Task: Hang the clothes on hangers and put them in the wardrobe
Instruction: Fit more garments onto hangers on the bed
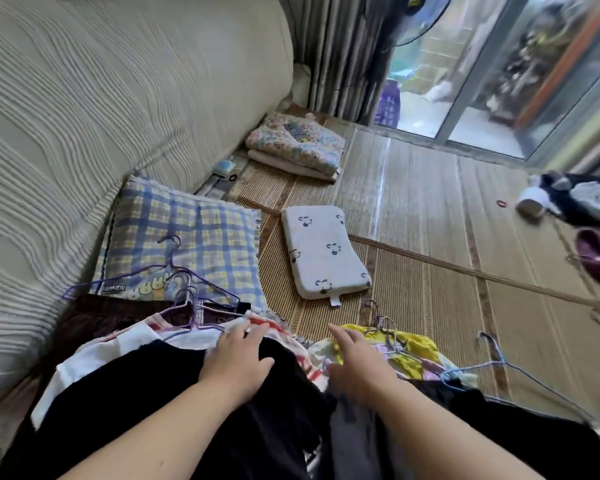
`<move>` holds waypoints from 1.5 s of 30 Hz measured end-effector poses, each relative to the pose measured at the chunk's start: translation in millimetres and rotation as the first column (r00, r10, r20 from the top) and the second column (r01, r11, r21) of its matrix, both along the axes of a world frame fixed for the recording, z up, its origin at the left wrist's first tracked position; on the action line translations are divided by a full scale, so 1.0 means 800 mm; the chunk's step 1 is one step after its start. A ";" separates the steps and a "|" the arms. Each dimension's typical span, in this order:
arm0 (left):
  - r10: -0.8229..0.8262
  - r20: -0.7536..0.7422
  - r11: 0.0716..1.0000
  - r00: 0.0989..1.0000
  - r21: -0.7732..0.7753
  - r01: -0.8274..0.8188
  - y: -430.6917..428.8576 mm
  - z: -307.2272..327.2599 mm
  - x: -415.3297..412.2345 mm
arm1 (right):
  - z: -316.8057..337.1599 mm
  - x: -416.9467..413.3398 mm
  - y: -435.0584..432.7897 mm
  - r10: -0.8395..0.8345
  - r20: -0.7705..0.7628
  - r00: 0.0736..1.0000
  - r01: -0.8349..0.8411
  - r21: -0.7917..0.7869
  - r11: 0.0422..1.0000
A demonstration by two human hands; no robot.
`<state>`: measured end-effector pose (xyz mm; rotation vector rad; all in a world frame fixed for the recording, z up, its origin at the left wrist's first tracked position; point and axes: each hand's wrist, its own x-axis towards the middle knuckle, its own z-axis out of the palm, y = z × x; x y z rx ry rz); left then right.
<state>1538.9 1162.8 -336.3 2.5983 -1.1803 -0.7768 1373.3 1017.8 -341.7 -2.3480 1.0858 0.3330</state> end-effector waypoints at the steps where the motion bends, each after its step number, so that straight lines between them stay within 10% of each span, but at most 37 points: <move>1: -0.053 -0.012 0.998 0.999 -0.021 0.053 -0.009 0.008 -0.028 | 0.012 -0.030 -0.001 -0.014 -0.015 1.000 0.014 -0.019 1.000; 8: -0.493 0.009 0.864 0.870 -0.108 0.491 -0.084 0.075 -0.282 | 0.094 -0.303 0.021 -0.276 -0.082 0.958 0.268 -0.094 0.959; 24: -0.798 0.064 0.564 0.600 -0.276 0.779 -0.077 0.185 -0.869 | 0.231 -0.941 0.130 -0.616 -0.037 0.787 0.608 -0.128 0.784; 35: -0.867 -0.002 0.483 0.498 -0.249 0.840 -0.167 0.144 -1.051 | 0.201 -1.109 0.074 -0.748 -0.007 0.663 0.745 -0.089 0.661; 45: -0.786 -0.082 0.618 0.612 -0.101 0.780 -0.350 0.063 -1.118 | 0.129 -1.190 -0.152 -0.661 -0.059 0.748 0.663 0.026 0.748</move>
